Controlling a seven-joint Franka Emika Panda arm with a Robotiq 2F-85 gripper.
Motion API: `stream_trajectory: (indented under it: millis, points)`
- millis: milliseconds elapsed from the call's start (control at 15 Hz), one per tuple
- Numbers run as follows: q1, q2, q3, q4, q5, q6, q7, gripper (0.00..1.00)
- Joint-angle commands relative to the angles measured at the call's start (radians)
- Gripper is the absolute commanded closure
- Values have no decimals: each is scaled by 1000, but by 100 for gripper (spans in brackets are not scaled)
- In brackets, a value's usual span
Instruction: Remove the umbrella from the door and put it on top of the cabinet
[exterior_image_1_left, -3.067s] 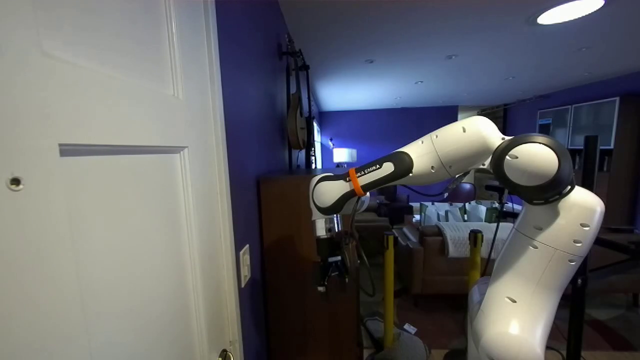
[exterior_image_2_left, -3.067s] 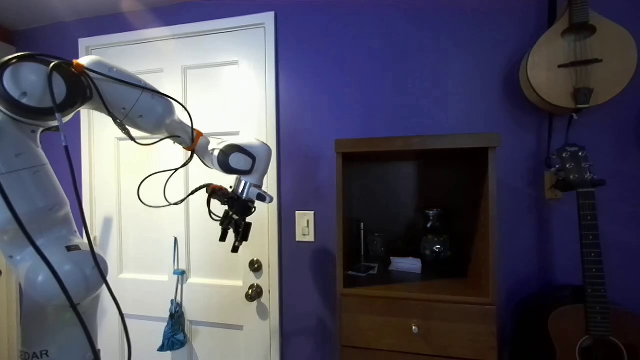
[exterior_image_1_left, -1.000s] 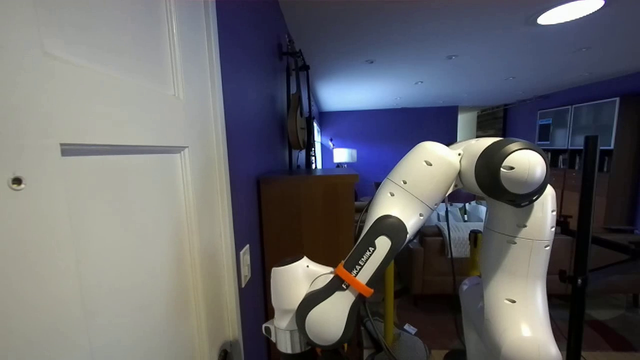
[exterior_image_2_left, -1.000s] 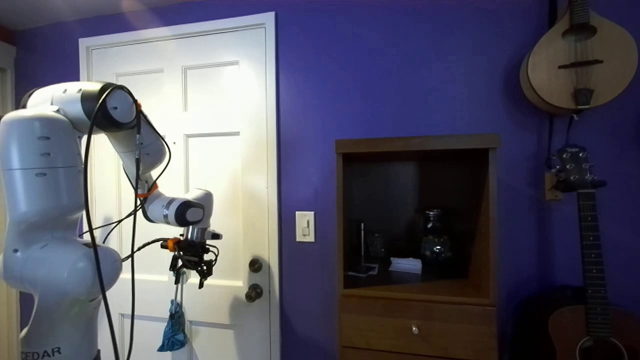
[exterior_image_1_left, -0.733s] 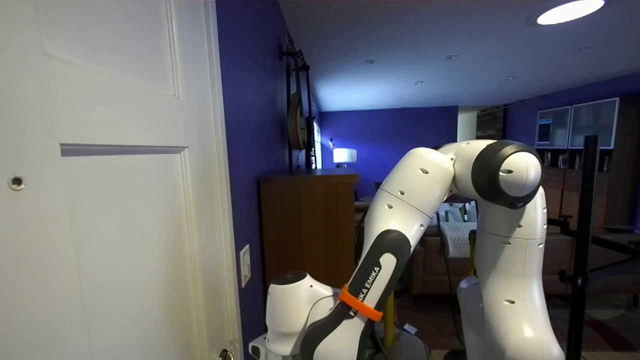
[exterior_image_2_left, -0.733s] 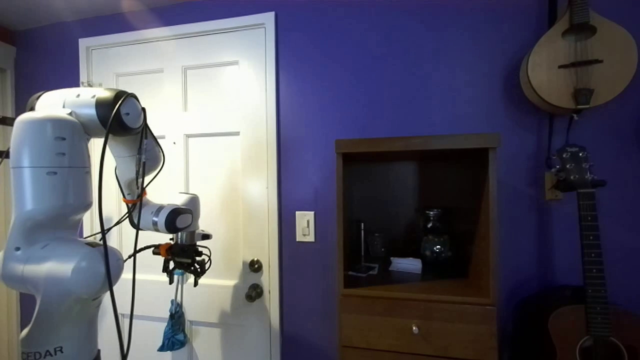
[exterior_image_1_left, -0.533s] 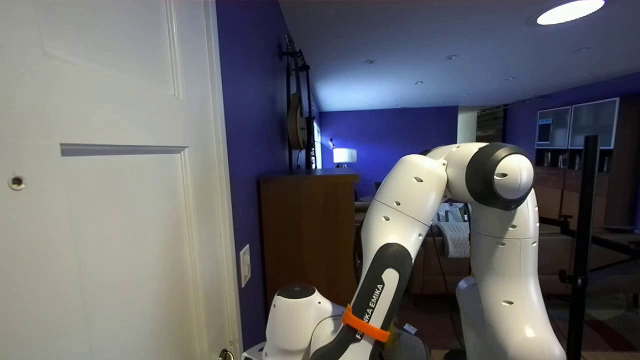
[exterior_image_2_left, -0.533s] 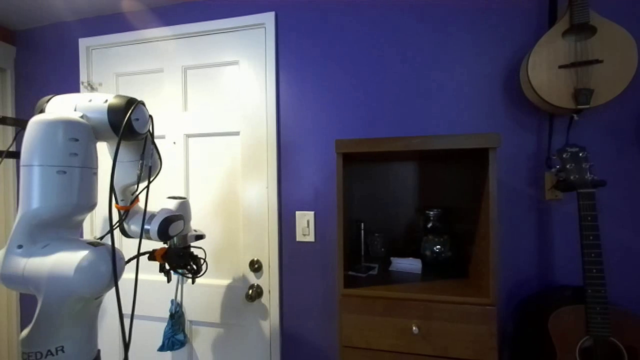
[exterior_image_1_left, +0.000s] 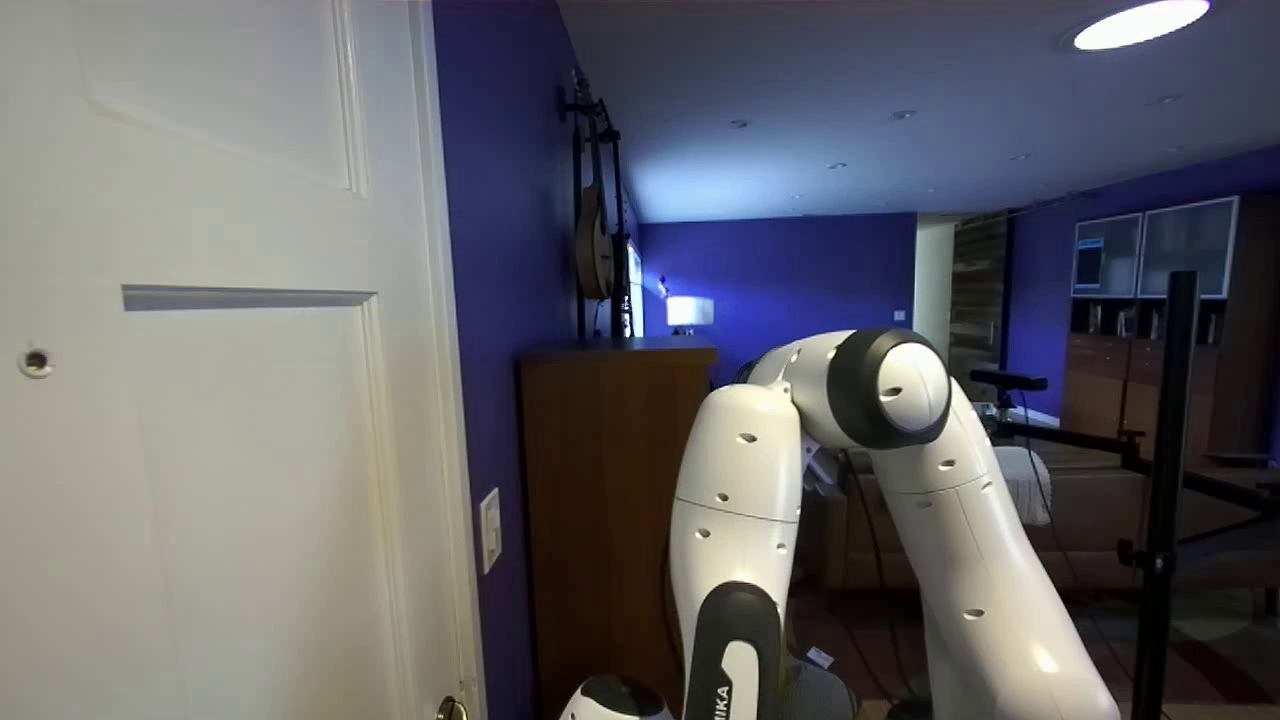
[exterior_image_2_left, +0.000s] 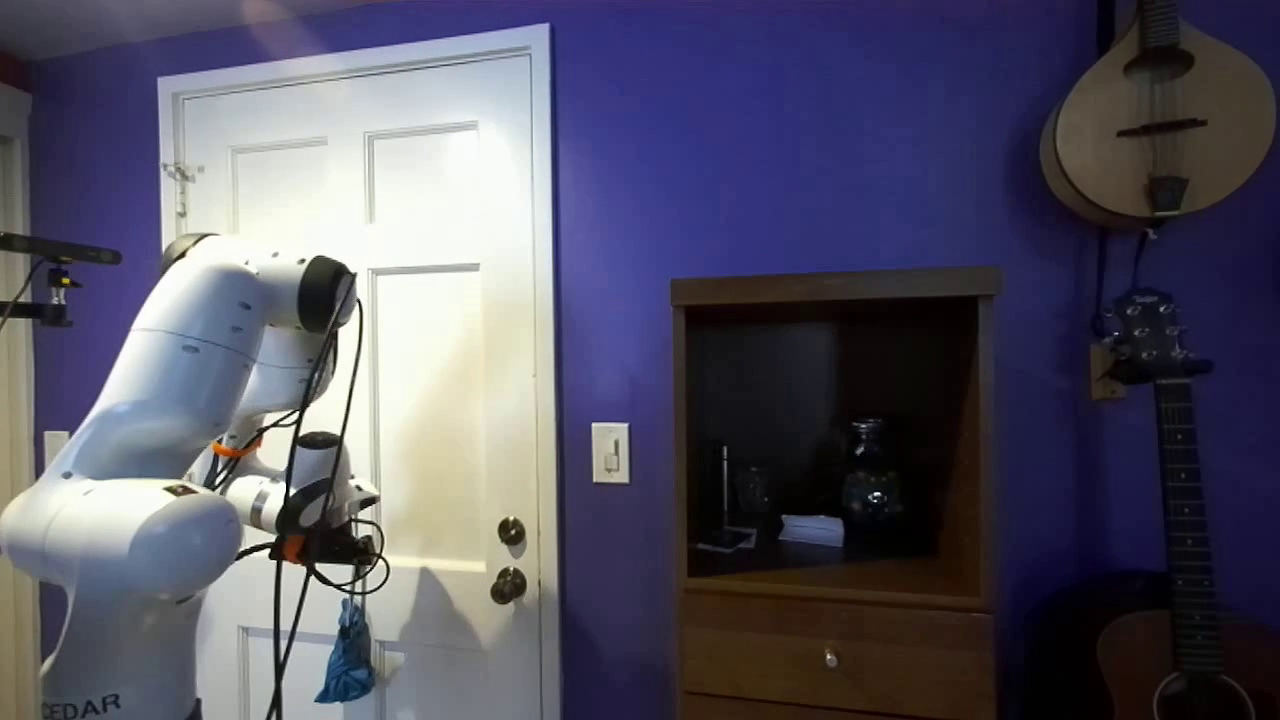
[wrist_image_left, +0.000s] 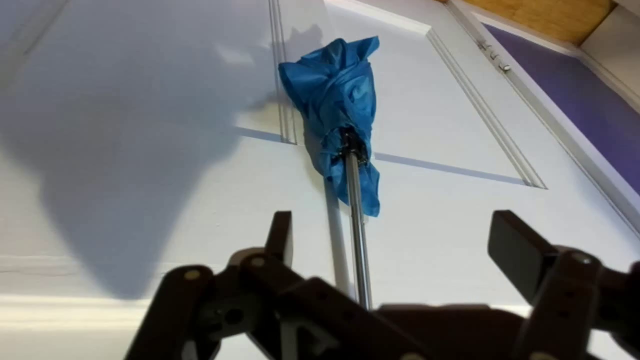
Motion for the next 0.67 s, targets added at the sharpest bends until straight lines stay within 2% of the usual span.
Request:
stream_trajectory:
  millis: [0, 200, 600]
  points:
    - [27, 15, -61, 1, -166, 6, 135, 0]
    - [40, 15, -92, 3, -209, 6, 175, 0]
    - [49, 7, -95, 3, -207, 4, 178, 0]
